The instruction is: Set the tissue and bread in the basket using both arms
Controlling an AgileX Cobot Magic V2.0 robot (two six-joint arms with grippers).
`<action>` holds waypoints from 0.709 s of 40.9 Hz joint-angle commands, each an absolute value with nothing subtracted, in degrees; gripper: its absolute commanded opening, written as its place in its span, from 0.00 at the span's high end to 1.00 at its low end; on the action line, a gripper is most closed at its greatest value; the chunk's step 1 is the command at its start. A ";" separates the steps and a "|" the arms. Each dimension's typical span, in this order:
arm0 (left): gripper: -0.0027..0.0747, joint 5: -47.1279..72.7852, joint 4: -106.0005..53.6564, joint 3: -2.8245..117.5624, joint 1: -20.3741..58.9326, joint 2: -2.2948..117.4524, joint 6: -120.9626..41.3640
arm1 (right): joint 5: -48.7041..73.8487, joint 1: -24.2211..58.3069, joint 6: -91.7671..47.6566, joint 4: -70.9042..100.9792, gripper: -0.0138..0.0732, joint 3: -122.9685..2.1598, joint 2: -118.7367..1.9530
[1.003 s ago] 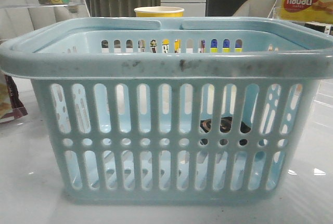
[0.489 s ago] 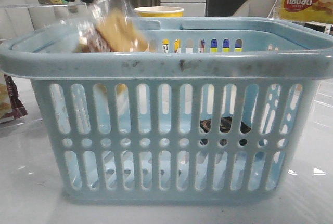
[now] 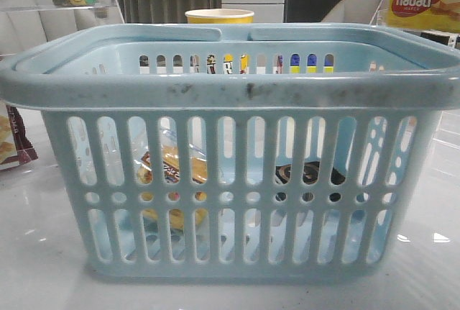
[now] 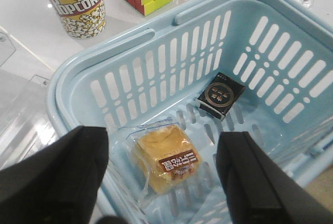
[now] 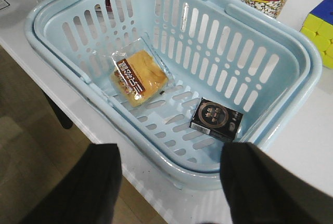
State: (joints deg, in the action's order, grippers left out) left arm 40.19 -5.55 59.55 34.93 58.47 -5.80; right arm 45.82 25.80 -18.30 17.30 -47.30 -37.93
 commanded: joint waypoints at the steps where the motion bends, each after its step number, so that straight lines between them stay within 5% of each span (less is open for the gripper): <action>1: 0.31 40.22 -6.13 60.16 35.48 52.56 -5.88 | 42.05 25.81 -18.75 18.36 0.24 -48.78 -37.73; 23: 0.31 41.70 -6.13 45.50 35.48 30.43 -5.88 | 41.78 25.81 -18.75 18.42 0.24 -48.78 -37.73; 29: 0.47 41.59 -5.75 44.10 35.48 30.43 -5.88 | 43.31 25.81 -18.75 18.42 0.28 -48.78 -37.73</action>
State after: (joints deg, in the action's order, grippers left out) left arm 45.97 -5.55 43.06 35.03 30.31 -5.80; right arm 46.08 25.80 -18.30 17.30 -47.30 -37.93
